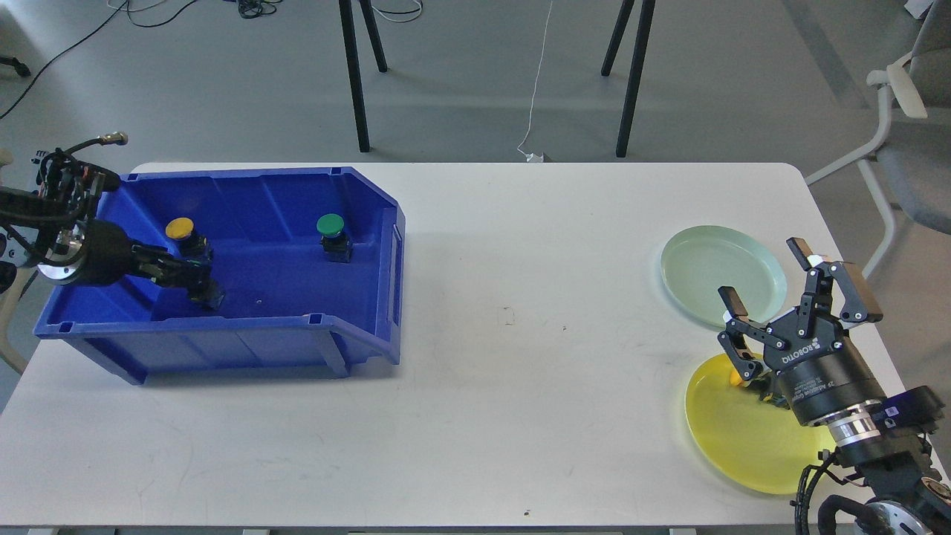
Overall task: Pass button and place on color plate
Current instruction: 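Lower the left gripper into the bin and grasp a green-topped button, then lift the green-topped button and extend the left gripper toward the center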
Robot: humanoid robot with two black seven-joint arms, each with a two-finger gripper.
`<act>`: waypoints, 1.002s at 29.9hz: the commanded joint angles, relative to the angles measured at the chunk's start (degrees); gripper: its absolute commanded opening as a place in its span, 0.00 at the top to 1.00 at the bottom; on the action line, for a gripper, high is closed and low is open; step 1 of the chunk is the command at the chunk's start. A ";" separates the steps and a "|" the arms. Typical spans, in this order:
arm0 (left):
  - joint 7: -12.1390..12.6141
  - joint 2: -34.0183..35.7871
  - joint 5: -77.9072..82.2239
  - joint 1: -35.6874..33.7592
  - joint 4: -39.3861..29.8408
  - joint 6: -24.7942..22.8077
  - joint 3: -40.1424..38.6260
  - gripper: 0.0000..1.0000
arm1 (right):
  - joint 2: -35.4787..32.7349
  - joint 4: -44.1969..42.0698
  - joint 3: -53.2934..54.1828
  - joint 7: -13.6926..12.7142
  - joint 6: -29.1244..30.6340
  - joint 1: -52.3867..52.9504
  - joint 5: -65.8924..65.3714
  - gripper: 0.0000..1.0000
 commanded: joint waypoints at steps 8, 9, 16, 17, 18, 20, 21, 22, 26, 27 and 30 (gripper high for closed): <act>0.01 -2.04 -0.09 0.76 1.44 -0.01 0.00 0.21 | 0.08 0.00 -0.05 0.01 0.35 -1.48 0.00 0.02; 0.01 -2.04 -0.09 0.76 1.44 -0.01 0.00 0.22 | 0.09 0.09 0.03 0.01 0.35 -1.48 0.00 0.02; 0.01 -2.04 -0.80 1.02 1.44 -0.01 0.18 0.40 | 0.00 0.00 0.12 0.01 0.35 -1.66 0.00 0.02; 0.01 -2.04 -0.80 1.03 1.44 -0.01 0.18 0.44 | 0.00 0.00 0.12 0.01 0.44 -1.66 0.00 0.02; 0.01 -2.04 -0.80 1.11 1.44 -0.01 0.18 0.48 | 0.00 0.00 0.12 0.01 0.35 -1.66 0.00 0.02; 0.01 -2.04 -0.71 1.11 1.44 -0.01 0.18 0.60 | 0.00 0.00 0.12 0.01 0.35 -1.66 0.00 0.02; 0.01 -2.04 -0.62 1.20 1.44 -0.01 0.18 0.67 | 0.00 0.00 0.12 0.01 0.35 -1.66 0.00 0.02; 0.01 -2.04 -0.45 1.64 1.44 -0.01 0.18 0.75 | 0.00 0.00 0.12 0.01 0.35 -1.74 0.00 0.02; 0.01 -1.95 -0.45 2.17 1.35 -0.01 0.18 0.86 | 0.00 0.00 0.21 0.01 0.35 -1.74 0.00 0.02; 0.01 -1.95 -0.45 2.08 1.18 -0.01 0.18 0.87 | 0.00 0.00 0.21 0.01 0.35 -1.74 0.00 0.02; 0.01 -1.42 -0.62 1.90 0.39 -0.01 -0.52 0.87 | 0.00 0.00 0.21 0.01 0.35 -1.74 0.00 0.02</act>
